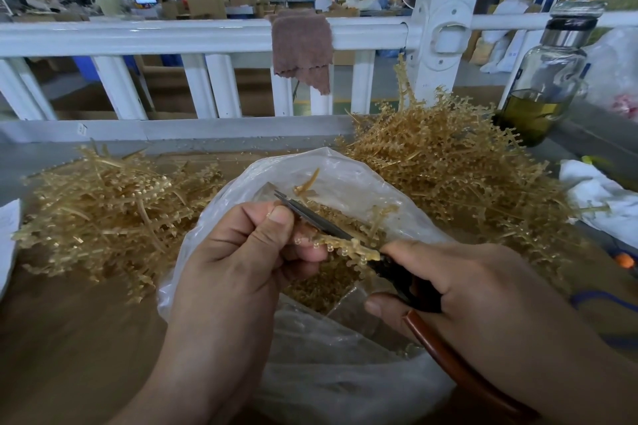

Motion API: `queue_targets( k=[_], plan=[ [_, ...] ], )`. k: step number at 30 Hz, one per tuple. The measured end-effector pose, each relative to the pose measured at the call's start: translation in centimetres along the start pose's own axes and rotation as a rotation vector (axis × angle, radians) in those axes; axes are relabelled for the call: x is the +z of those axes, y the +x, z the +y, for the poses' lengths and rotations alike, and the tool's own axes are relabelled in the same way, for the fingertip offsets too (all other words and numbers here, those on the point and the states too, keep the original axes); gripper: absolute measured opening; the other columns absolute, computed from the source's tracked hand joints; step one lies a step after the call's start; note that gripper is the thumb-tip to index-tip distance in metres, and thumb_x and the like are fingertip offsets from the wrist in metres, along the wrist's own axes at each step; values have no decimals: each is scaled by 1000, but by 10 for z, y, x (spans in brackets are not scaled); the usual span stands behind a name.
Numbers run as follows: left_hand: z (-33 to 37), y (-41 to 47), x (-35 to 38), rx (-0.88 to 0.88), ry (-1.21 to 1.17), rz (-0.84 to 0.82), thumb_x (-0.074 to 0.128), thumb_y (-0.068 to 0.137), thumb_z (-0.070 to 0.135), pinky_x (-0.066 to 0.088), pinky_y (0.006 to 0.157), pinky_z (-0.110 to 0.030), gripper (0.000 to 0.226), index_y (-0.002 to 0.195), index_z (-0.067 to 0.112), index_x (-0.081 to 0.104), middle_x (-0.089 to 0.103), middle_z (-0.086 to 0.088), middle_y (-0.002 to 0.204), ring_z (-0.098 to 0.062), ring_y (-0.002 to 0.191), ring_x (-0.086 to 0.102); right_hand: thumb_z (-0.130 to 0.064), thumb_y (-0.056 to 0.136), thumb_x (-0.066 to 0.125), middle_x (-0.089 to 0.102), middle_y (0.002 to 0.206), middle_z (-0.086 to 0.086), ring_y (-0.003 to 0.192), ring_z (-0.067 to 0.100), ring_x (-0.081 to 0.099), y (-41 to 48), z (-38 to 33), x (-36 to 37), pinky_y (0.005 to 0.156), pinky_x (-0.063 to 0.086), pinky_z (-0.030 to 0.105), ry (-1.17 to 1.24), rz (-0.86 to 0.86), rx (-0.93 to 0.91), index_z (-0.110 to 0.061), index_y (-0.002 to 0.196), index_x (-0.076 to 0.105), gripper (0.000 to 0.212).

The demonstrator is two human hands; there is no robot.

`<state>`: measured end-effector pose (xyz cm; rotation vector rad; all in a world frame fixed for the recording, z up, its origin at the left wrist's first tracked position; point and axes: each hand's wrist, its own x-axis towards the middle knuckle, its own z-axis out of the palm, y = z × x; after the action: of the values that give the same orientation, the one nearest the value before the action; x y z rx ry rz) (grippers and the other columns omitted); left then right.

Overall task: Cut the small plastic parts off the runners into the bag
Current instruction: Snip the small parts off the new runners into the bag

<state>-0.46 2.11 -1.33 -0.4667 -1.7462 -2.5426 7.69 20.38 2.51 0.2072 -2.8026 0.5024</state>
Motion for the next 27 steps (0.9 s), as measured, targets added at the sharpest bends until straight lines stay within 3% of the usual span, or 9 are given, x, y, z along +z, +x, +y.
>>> queue_targets(
  k=[13, 21, 24, 27],
  plan=[
    [1, -1, 3, -14, -9, 18, 69, 89, 29, 56, 60, -26, 23, 66, 25, 70, 69, -4, 73, -14, 64, 67, -72, 79, 36, 40, 55, -21, 50, -4, 43, 0, -1, 0, 46, 28, 14, -11, -18, -9, -34, 80, 59, 44],
    [1, -2, 3, -12, 31, 23, 64, 82, 32, 56, 59, -25, 18, 67, 25, 71, 70, -4, 73, -14, 63, 68, -78, 76, 32, 48, 59, -18, 55, 1, 50, 0, 4, -3, 48, 34, 18, -18, -63, -3, -37, 83, 53, 46],
    [1, -1, 1, 10, 75, 31, 73, 84, 32, 57, 61, -26, 18, 67, 25, 71, 70, -4, 73, -15, 64, 69, -77, 78, 37, 49, 62, -19, 57, 1, 50, -1, 6, -2, 49, 33, 19, -30, -71, -31, -39, 88, 53, 43],
    [0, 0, -1, 22, 84, 38, 63, 85, 31, 57, 63, -26, 19, 69, 24, 71, 71, -6, 76, -16, 66, 69, -74, 80, 44, 46, 61, -20, 56, 0, 49, 0, 7, -2, 48, 31, 17, -33, -64, -48, -40, 84, 48, 35]
  ],
)
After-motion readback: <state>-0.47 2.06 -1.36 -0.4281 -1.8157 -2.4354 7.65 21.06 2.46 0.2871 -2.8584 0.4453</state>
